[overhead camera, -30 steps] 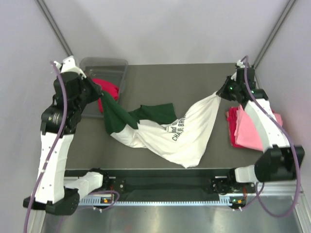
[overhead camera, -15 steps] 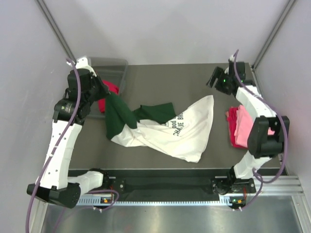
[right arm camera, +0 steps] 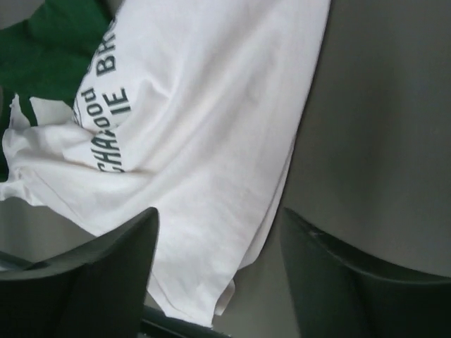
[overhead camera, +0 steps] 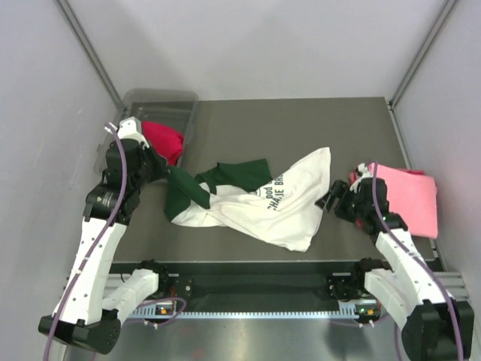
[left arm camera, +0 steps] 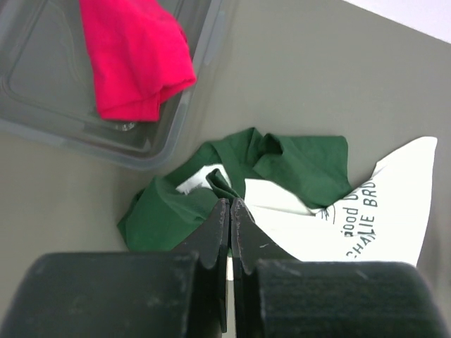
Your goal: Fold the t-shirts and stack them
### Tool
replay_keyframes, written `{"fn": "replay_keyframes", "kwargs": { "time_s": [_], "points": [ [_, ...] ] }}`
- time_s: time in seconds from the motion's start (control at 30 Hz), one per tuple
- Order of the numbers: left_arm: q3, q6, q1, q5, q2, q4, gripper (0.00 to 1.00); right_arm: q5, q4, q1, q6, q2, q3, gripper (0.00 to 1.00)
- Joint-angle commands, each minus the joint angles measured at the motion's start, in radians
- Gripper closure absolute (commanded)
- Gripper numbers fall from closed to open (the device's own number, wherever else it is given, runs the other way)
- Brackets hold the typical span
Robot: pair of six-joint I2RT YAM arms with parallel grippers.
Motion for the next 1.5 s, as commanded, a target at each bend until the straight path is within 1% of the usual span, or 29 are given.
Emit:
{"fn": "replay_keyframes", "kwargs": {
  "time_s": [0.0, 0.03, 0.07, 0.1, 0.13, 0.2, 0.23, 0.27, 0.37, 0.47, 0.53, 0.57, 0.63, 0.67, 0.7, 0.77, 0.83, 0.93, 0.97, 1.03, 1.07, 1.17, 1.23, 1.3, 1.33, 1.37, 1.4, 1.43, 1.47],
  "points": [
    [-0.066, -0.03, 0.004, 0.008, -0.05, 0.08, 1.0, -0.088, -0.03, 0.01, 0.117, -0.135, -0.112, 0.36],
    [-0.077, -0.033, 0.004, 0.013, -0.057, 0.081, 1.0, -0.062, -0.095, 0.032, 0.124, -0.167, -0.137, 0.37],
    [-0.096, -0.033, 0.004, 0.022, -0.06, 0.081, 1.0, -0.004, -0.132, 0.048, 0.128, -0.198, -0.141, 0.38],
    [-0.106, -0.033, 0.005, 0.032, -0.062, 0.083, 1.0, 0.021, -0.161, 0.068, 0.144, -0.251, -0.146, 0.39],
    [-0.115, -0.032, 0.004, 0.034, -0.064, 0.091, 1.0, 0.042, -0.207, 0.113, 0.157, -0.272, -0.149, 0.39],
    [-0.138, -0.029, 0.004, 0.023, -0.064, 0.095, 1.0, 0.085, -0.223, 0.171, 0.199, -0.299, -0.152, 0.39],
    [-0.144, -0.027, 0.004, 0.017, -0.068, 0.1, 1.0, 0.116, -0.243, 0.234, 0.215, -0.296, -0.148, 0.39],
    [-0.152, -0.027, 0.004, 0.01, -0.07, 0.103, 1.0, 0.16, -0.244, 0.266, 0.229, -0.29, -0.144, 0.4],
    [-0.159, -0.036, 0.004, -0.027, -0.085, 0.106, 1.0, 0.202, -0.248, 0.366, 0.278, -0.261, -0.141, 0.44],
    [-0.156, -0.038, 0.004, -0.055, -0.093, 0.101, 1.0, 0.263, -0.26, 0.463, 0.321, -0.255, -0.143, 0.44],
    [-0.155, -0.033, 0.004, -0.066, -0.096, 0.101, 1.0, 0.268, -0.252, 0.516, 0.351, -0.255, -0.148, 0.44],
    [-0.149, -0.032, 0.004, -0.067, -0.096, 0.101, 1.0, 0.297, -0.238, 0.529, 0.356, -0.249, -0.152, 0.45],
    [-0.144, -0.032, 0.004, -0.066, -0.091, 0.1, 1.0, 0.297, -0.188, 0.547, 0.362, -0.231, -0.16, 0.46],
    [-0.143, -0.035, 0.004, -0.066, -0.093, 0.101, 1.0, 0.293, -0.171, 0.549, 0.359, -0.2, -0.16, 0.53],
    [-0.141, -0.039, 0.004, -0.064, -0.09, 0.104, 1.0, 0.285, -0.137, 0.555, 0.355, -0.185, -0.152, 0.56],
    [-0.138, -0.042, 0.004, -0.058, -0.085, 0.104, 1.0, 0.283, -0.114, 0.567, 0.358, -0.134, -0.141, 0.57],
    [-0.13, -0.049, 0.004, -0.052, -0.084, 0.1, 1.0, 0.288, -0.09, 0.584, 0.358, -0.105, -0.125, 0.61],
    [-0.124, -0.047, 0.004, -0.049, -0.085, 0.094, 1.0, 0.277, -0.064, 0.595, 0.358, -0.059, -0.108, 0.75],
    [-0.123, -0.044, 0.004, -0.058, -0.085, 0.094, 1.0, 0.282, -0.063, 0.595, 0.35, -0.053, -0.1, 0.9],
    [-0.115, -0.041, 0.004, -0.066, -0.087, 0.091, 1.0, 0.311, -0.091, 0.596, 0.341, -0.048, -0.06, 0.99],
    [-0.114, -0.038, 0.004, -0.07, -0.087, 0.089, 1.0, 0.355, -0.128, 0.596, 0.329, -0.048, -0.043, 1.0],
    [-0.106, -0.033, 0.004, -0.086, -0.08, 0.091, 1.0, 0.409, -0.171, 0.595, 0.309, -0.036, 0.039, 1.0],
    [-0.081, -0.033, 0.004, -0.087, -0.064, 0.078, 1.0, 0.383, -0.177, 0.595, 0.296, -0.019, 0.063, 0.98],
    [-0.083, -0.033, 0.004, -0.081, -0.065, 0.081, 1.0, 0.349, -0.174, 0.595, 0.286, 0.001, 0.072, 0.89],
    [-0.092, -0.035, 0.004, -0.087, -0.071, 0.091, 1.0, 0.308, -0.172, 0.595, 0.286, 0.004, 0.07, 0.7],
    [-0.098, -0.041, 0.005, -0.09, -0.079, 0.095, 1.0, 0.284, -0.171, 0.596, 0.284, -0.003, 0.067, 0.6],
    [-0.101, -0.041, 0.004, -0.09, -0.087, 0.106, 1.0, 0.277, -0.153, 0.595, 0.289, -0.011, 0.048, 0.53],
    [-0.103, -0.039, 0.004, -0.087, -0.091, 0.109, 1.0, 0.221, -0.139, 0.595, 0.29, -0.026, 0.032, 0.51],
    [-0.104, -0.041, 0.004, -0.087, -0.093, 0.109, 1.0, 0.214, -0.128, 0.595, 0.298, -0.052, 0.017, 0.51]
  ]
}}
